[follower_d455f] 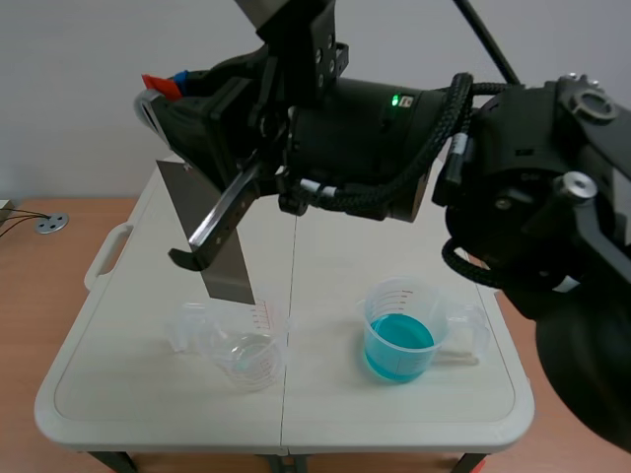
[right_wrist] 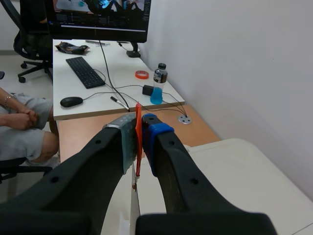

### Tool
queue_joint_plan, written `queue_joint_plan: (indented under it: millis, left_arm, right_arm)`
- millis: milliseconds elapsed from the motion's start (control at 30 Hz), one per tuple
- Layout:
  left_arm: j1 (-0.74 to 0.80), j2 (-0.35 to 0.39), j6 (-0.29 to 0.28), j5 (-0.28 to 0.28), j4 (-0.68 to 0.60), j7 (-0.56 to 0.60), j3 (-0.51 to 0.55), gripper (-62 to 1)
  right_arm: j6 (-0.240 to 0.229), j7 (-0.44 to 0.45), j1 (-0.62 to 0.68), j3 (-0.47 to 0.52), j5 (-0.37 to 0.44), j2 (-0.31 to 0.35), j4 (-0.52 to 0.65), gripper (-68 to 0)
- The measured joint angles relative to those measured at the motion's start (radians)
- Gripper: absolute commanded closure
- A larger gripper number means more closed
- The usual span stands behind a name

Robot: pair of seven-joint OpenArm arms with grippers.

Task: Hold the metal plate by the orange handle, dip it into the blue solution, take it out and point at it, then put the plate back in the beaker on the left.
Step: 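Move the plate over the blue solution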

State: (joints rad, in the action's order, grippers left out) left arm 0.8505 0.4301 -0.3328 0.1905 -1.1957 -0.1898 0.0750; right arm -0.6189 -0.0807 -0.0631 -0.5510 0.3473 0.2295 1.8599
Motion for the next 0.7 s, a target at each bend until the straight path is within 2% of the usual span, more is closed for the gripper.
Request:
queue_joint_plan:
  millis: [300,400,700]
  left_arm:
    - [0.0,0.002,0.0,0.0,-0.005,0.0,0.0,-3.2]
    - [0.003,0.01,0.0,-0.005,-0.046,-0.002,0.014,-3.2]
    - [0.005,0.041,0.004,-0.006,-0.348,0.006,0.253,-3.2]
  right_arm:
    - [-0.001,-0.017,0.116,0.139,0.006,0.05,0.156,-1.1]
    - [-0.018,-0.021,0.159,0.189,0.022,0.079,0.197,-1.1]
    - [-0.087,-0.022,0.28,0.378,0.138,0.153,0.274,-1.1]
